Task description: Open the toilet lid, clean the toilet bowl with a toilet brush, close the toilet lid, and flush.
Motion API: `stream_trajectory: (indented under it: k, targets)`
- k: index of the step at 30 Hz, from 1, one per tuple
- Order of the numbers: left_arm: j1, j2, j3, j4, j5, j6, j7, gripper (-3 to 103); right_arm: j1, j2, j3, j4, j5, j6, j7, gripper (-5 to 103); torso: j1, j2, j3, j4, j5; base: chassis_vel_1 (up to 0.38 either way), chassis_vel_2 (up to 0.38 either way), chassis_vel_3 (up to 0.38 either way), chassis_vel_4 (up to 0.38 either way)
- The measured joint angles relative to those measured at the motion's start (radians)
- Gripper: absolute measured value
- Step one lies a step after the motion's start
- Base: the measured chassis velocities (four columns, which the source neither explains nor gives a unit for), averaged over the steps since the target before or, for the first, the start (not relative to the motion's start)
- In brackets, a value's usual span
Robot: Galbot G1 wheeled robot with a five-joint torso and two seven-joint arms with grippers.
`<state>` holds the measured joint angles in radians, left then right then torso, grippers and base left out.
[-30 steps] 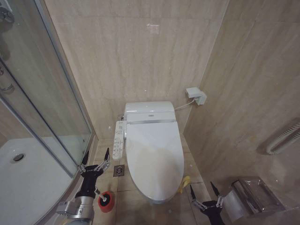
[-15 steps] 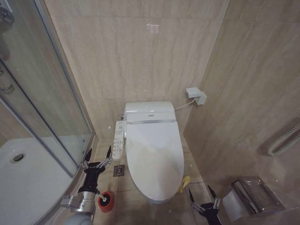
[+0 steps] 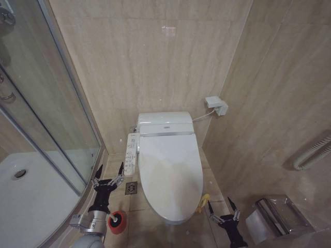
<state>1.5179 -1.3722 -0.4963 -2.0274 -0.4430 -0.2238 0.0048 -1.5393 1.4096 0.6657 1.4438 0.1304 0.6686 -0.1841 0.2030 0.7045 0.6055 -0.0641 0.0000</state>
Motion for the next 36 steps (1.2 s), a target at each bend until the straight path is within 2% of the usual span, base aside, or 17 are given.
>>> stream_trajectory:
  k: [16,17,24,25,31,32,36]
  targets:
    - [0.004,-0.005,0.003,0.005,0.004,0.0,0.0,100,0.042,-0.009,-0.016,-0.042,0.066,0.011,-0.1,100,0.0,0.0,0.0,0.0,0.0,0.0,0.0,0.0,0.0]
    - [0.005,-0.005,0.003,0.005,0.005,0.0,0.0,100,0.045,-0.01,-0.016,-0.047,0.067,0.013,-0.103,83,0.0,0.0,0.0,0.0,0.0,0.0,0.0,0.0,0.0]
    - [0.009,-0.007,0.001,0.002,0.007,0.001,0.001,100,0.062,-0.014,-0.017,-0.071,0.078,0.02,-0.115,83,0.0,0.0,0.0,0.0,0.0,0.0,0.0,0.0,0.0]
    - [0.009,-0.008,0.001,0.002,0.008,0.001,0.001,100,0.063,-0.015,-0.017,-0.073,0.079,0.021,-0.117,56,0.0,0.0,0.0,0.0,0.0,0.0,0.0,0.0,0.0]
    - [0.012,-0.011,0.002,0.0,0.012,0.001,0.001,100,0.058,-0.014,-0.017,-0.066,0.09,0.025,-0.124,56,0.0,0.0,0.0,0.0,0.0,0.0,0.0,0.0,0.0]
    - [0.012,-0.011,0.002,-0.001,0.012,0.001,0.001,100,0.055,-0.013,-0.017,-0.061,0.094,0.025,-0.125,43,0.0,0.0,0.0,0.0001,0.0,0.0,0.0,0.0,0.0]
    - [0.013,-0.012,0.003,-0.003,0.014,0.001,0.001,100,0.041,-0.009,-0.017,-0.043,0.115,0.031,-0.143,43,0.0,0.0,0.0,0.0,-0.0001,0.0,0.0,0.0,0.0]
